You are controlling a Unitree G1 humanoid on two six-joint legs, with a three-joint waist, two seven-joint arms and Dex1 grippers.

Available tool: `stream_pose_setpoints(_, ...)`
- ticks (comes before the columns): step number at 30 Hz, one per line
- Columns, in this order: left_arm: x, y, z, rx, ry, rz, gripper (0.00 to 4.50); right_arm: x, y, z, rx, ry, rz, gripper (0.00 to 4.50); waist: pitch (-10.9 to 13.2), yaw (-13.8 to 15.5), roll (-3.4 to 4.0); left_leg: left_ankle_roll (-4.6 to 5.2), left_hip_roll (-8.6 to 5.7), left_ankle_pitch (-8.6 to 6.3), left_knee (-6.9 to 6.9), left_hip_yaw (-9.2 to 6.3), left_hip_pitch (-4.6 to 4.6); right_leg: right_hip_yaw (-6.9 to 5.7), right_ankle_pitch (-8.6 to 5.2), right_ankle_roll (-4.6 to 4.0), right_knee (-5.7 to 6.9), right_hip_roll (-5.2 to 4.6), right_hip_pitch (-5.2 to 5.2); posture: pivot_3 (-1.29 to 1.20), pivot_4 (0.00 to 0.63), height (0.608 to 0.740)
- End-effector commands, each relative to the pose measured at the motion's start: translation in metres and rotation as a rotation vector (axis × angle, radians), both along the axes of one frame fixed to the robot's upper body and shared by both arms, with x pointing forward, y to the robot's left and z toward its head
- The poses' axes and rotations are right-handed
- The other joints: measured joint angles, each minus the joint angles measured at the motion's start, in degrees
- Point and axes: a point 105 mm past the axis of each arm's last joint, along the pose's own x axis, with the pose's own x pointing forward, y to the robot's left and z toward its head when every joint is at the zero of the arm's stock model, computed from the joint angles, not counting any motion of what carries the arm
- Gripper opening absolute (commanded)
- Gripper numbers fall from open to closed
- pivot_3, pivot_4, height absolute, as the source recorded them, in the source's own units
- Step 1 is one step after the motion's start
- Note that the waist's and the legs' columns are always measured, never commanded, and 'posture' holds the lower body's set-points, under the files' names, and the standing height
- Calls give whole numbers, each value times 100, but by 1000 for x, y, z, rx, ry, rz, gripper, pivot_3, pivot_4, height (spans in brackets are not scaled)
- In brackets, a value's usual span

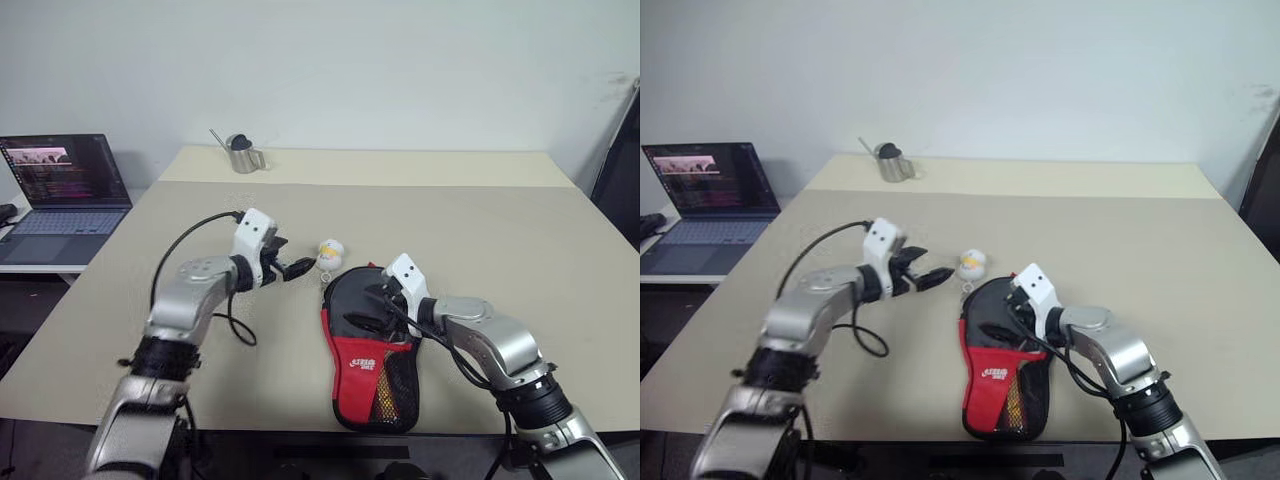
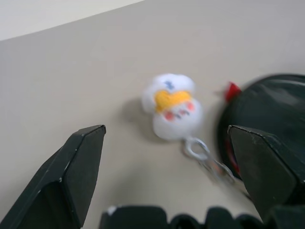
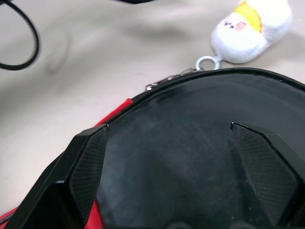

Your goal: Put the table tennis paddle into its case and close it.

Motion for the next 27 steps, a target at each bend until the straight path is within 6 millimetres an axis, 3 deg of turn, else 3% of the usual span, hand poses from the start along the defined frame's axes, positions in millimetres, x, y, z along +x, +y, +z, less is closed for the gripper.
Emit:
stream_pose_setpoints(1, 21, -9, 5, 33, -25, 0, 4500, -1, 4, 7, 23, -40, 0, 4471, 0, -6, 0, 0, 0, 0, 0, 1, -1, 0, 0, 0, -1, 0, 0, 0, 150, 740)
stream_pose_setpoints(7, 39, -30, -5, 20, 41, -46, 4500, -5, 7, 4, 20, -41, -15, 4471, 0, -15, -1, 0, -2, 0, -1, 3, -8, 1, 0, 0, -1, 0, -8, 0, 150, 740)
stream_pose_setpoints(12, 41, -41, -22, 57, 99, -68, 4500, -5, 6, 4, 21, -49, -41, 4471, -1, -13, -2, -1, -2, 1, 4, 2, -47, -2, 1, 0, 8, 1, -50, 0, 150, 740)
stream_pose_setpoints(19, 42, -52, -29, 55, 109, -72, 4500, -7, 5, 5, 28, -54, -57, 4471, -1, -3, -2, -1, -4, 1, 8, -2, -62, -7, 2, -1, 9, -2, -59, 0, 150, 740)
stream_pose_setpoints(22, 41, -56, -30, 51, 101, -77, 3912, -6, 3, 4, 24, -53, -70, 4500, -1, -4, -2, -1, -4, 1, 9, -3, -62, -8, 2, -1, 9, -2, -59, 0, 150, 740)
stream_pose_setpoints(27, 42, -58, -30, 46, 92, -76, 2152, -5, -1, -1, 11, -31, -94, 4500, -1, -5, -2, -2, -4, 1, 9, -3, -62, -8, 2, -1, 10, -1, -59, 0, 150, 740)
